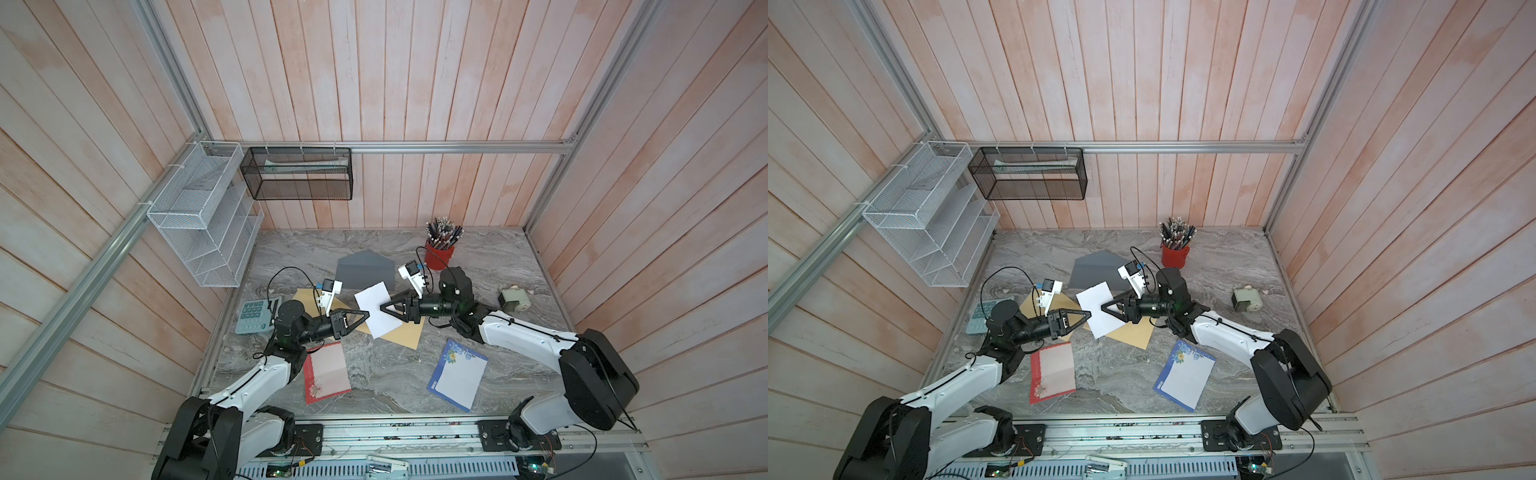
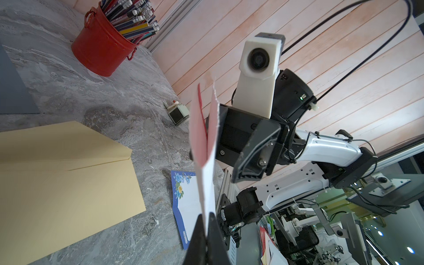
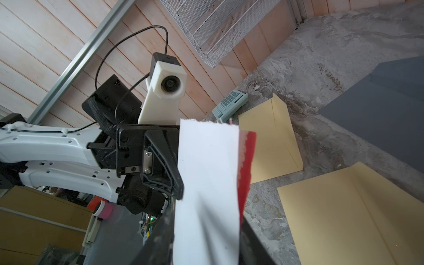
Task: Fold the letter paper in half and place it into the envelope
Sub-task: Adjust the letter paper.
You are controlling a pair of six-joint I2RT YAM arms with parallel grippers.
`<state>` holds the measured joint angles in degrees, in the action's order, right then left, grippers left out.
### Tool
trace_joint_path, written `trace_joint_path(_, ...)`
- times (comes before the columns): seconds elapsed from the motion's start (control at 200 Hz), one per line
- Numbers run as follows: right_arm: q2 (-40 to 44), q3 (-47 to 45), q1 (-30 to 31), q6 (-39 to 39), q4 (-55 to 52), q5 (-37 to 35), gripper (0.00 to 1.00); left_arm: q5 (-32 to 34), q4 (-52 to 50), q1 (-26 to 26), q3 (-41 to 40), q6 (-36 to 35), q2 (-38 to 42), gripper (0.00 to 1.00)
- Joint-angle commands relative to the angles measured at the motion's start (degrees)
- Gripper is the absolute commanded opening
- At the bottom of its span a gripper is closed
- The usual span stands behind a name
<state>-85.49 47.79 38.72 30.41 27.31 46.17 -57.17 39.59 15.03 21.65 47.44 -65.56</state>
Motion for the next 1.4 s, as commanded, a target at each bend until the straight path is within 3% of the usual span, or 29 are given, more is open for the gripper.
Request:
trace_joint_path(0.0, -0.51, -1.04, 0.22, 1.99, 2.48, 1.38, 0.22, -0.69, 2.84, 0.25, 2.06, 0.21, -0.53, 0.0)
trace_joint_path(0.14, -1.14, -1.17, 0.13, 3.14, 2.66, 1.03, 0.0, -0.24, 1.48, 0.57, 2.38, -1.07, -0.36, 0.0)
trace_joint_path(0.475, -1.14, -0.86, -0.13, 5.2, 3.54, 2.19, 0.0, 1.65, 0.03, 1.22, 2.41, -1.43, 0.96, 0.0)
trace_joint_path(0.605, -1.61, -1.59, 0.02, 6.3, 5.61, 3.69, 0.17, 0.59, 1.79, 1.27, 2.33, -1.0, 1.1, 0.0)
trace_joint_path(0.82, -0.91, -2.78, 0.3, 7.84, 7.45, 4.57, 0.25, -1.32, 3.59, 1.31, 2.61, -0.33, -0.35, 0.0)
trace_joint_path(0.9, -0.6, -3.0, 0.41, 7.69, 7.19, 4.54, 0.21, -1.2, 3.14, 1.23, 2.69, -0.96, -0.43, 0.0)
trace_joint_path(1.095, -0.36, -3.83, 0.42, 9.49, 8.2, 4.7, 0.0, -0.86, 0.85, 1.32, 4.73, -1.25, -0.88, 0.0)
trace_joint_path(1.155, 0.46, -4.17, 0.33, 9.17, 7.49, 3.64, 0.0, -0.16, -1.17, 1.25, 5.27, -1.84, -0.8, 0.0)
trace_joint_path(1.25, 2.72, -3.99, -1.12, 7.41, 1.73, -1.21, 0.0, 1.65, -6.15, 1.66, 5.42, -3.7, 0.51, 0.3)
trace_joint_path(1.28, 3.54, -4.25, -2.37, 7.38, 0.23, -2.59, 0.0, 2.55, -8.13, 2.09, 5.23, -4.64, 1.21, 0.48)
trace_joint_path(1.315, 4.59, -4.79, -4.11, 7.52, -1.57, -4.15, 0.0, 4.66, -10.4, 2.92, 4.72, -5.42, 1.99, 0.62)
trace_joint_path(1.395, 7.38, -5.73, -8.78, 6.54, -7.86, -9.9, 0.0, 9.21, -12.7, 5.78, 3.1, -6.31, 2.8, 0.74)
